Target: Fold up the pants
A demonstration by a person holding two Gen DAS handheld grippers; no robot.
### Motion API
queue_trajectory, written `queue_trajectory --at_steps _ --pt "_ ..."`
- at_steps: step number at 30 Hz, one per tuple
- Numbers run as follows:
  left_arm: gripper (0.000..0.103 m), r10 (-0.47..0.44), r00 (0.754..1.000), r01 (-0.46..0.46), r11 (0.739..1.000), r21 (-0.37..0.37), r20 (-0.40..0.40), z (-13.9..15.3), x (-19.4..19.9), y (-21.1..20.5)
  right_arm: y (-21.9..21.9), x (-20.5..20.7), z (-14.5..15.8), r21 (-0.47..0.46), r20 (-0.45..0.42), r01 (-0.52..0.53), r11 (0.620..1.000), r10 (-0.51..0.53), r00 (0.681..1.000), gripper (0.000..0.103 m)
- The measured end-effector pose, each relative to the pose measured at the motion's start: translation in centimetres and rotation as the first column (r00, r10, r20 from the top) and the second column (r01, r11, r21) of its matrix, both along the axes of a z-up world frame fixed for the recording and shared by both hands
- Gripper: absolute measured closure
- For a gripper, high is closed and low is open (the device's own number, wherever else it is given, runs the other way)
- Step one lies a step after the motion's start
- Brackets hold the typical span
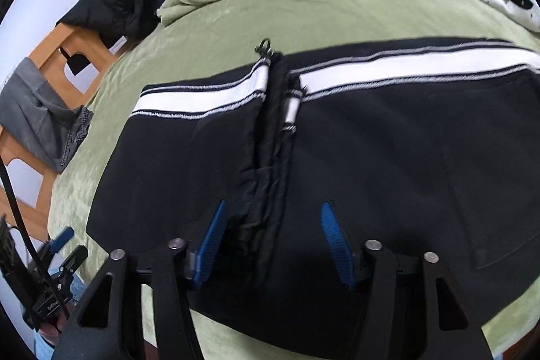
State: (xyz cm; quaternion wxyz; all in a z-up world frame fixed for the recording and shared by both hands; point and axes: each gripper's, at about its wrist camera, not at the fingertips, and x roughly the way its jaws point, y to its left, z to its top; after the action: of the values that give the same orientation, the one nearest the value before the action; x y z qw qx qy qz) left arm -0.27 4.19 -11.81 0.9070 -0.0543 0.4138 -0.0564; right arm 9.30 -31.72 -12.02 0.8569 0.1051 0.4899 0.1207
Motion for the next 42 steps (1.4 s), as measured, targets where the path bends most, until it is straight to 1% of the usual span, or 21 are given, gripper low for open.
queue_trajectory --at_steps 2,3,8,11,13,14,15,17,18,21,23,25,26,27,32,35,36,37,38,39,42 --pt "0.029 0.002 1.0 -0.003 0.999 -0.043 -0.004 -0.6 0.4 0.4 0.2 -0.1 -0.1 0.035 -0.015 0.001 0.999 0.0 1.0 0.051" --pt "0.029 0.01 1.0 -0.01 0.999 -0.038 0.0 -0.9 0.6 0.4 0.2 -0.3 0.0 0.048 -0.015 0.002 0.999 -0.001 1.0 0.053" --pt "0.029 0.024 1.0 -0.024 0.999 0.033 0.018 -2.2 1.4 -0.5 0.6 -1.3 0.5 0.082 0.011 -0.003 0.997 0.002 1.0 0.053" --pt "0.029 0.041 0.999 -0.044 0.994 0.096 0.034 -2.6 2.3 -1.4 1.8 -0.9 -0.3 0.029 -0.01 -0.012 0.999 0.013 1.0 0.054" --pt "0.029 0.067 0.995 -0.074 0.993 0.095 0.073 -2.2 2.0 -1.4 2.5 -0.9 -0.7 -0.057 -0.016 -0.015 0.998 0.014 1.0 0.073" --pt "0.029 0.077 0.993 -0.085 0.992 0.092 0.085 -2.0 1.9 -1.4 2.6 -1.1 -0.1 -0.08 0.011 -0.023 0.997 0.024 1.0 0.086" --pt "0.029 0.078 0.993 -0.086 0.992 0.09 0.087 -2.0 1.9 -1.2 2.3 -1.7 0.9 -0.064 0.048 -0.03 0.998 0.033 0.998 0.091" --pt "0.029 0.073 0.994 -0.08 0.993 0.083 0.082 -2.0 1.8 -1.0 1.6 -2.8 2.5 -0.027 0.105 -0.038 0.999 0.041 0.994 0.091" --pt "0.029 0.073 0.994 -0.079 0.994 0.076 0.079 -2.2 1.7 -0.9 1.5 -3.2 2.5 -0.025 0.095 -0.051 0.998 0.054 0.994 0.091" --pt "0.029 0.073 0.995 -0.077 0.996 0.055 0.066 -2.6 1.7 -0.5 2.1 -3.2 0.1 -0.056 -0.015 -0.093 0.994 0.093 0.996 0.089" --pt "0.029 0.073 0.996 -0.075 0.996 0.038 0.056 -2.7 1.8 -0.3 2.5 -3.3 0.0 -0.09 -0.011 -0.119 0.989 0.119 0.993 0.085" --pt "0.029 0.069 0.996 -0.071 0.997 0.029 0.056 -2.7 1.9 -0.1 2.1 -3.1 0.9 -0.085 0.02 -0.106 0.991 0.108 0.994 0.073" --pt "0.029 0.062 0.996 -0.064 0.997 0.031 0.058 -2.8 1.9 -0.1 1.8 -2.8 1.3 -0.082 0.042 -0.082 0.993 0.086 0.995 0.059" --pt "0.029 0.058 0.996 -0.06 0.998 0.036 0.061 -2.9 2.0 -0.1 1.5 -2.3 1.5 -0.083 0.062 -0.051 0.995 0.056 0.997 0.05" --pt "0.029 0.056 0.995 -0.059 0.997 0.042 0.088 -3.4 2.3 -0.3 1.7 3.1 -0.1 -0.083 0.006 -0.008 0.997 0.009 1.0 0.05" --pt "0.029 0.054 0.992 -0.059 0.998 0.038 0.112 -3.6 2.1 -0.3 1.5 5.4 -1.8 -0.036 -0.037 0.02 0.999 -0.022 0.999 0.049" --pt "0.029 0.06 0.991 -0.064 0.997 0.03 0.119 -3.7 2.1 -0.2 1.7 5.7 -1.9 -0.039 -0.026 0.031 0.999 -0.032 0.999 0.053" --pt "0.029 0.074 0.989 -0.076 0.997 0.014 0.125 -3.8 2.0 -0.1 2.0 5.8 -1.7 -0.039 -0.013 0.018 0.999 -0.019 1.0 0.062" --pt "0.029 0.093 0.987 -0.093 0.996 -0.006 0.132 -3.9 1.9 -0.1 2.5 6.0 -1.7 -0.047 -0.018 -0.003 0.999 0.003 1.0 0.078" --pt "0.029 0.1 0.985 -0.1 0.995 -0.011 0.141 -3.9 1.8 -0.1 2.7 6.1 -1.1 -0.065 -0.004 -0.011 0.998 0.011 1.0 0.085" --pt "0.029 0.096 0.984 -0.091 0.995 -0.037 0.151 -3.2 1.6 0.0 1.1 5.6 1.5 0.016 0.087 0.015 1.0 -0.017 0.996 0.091"
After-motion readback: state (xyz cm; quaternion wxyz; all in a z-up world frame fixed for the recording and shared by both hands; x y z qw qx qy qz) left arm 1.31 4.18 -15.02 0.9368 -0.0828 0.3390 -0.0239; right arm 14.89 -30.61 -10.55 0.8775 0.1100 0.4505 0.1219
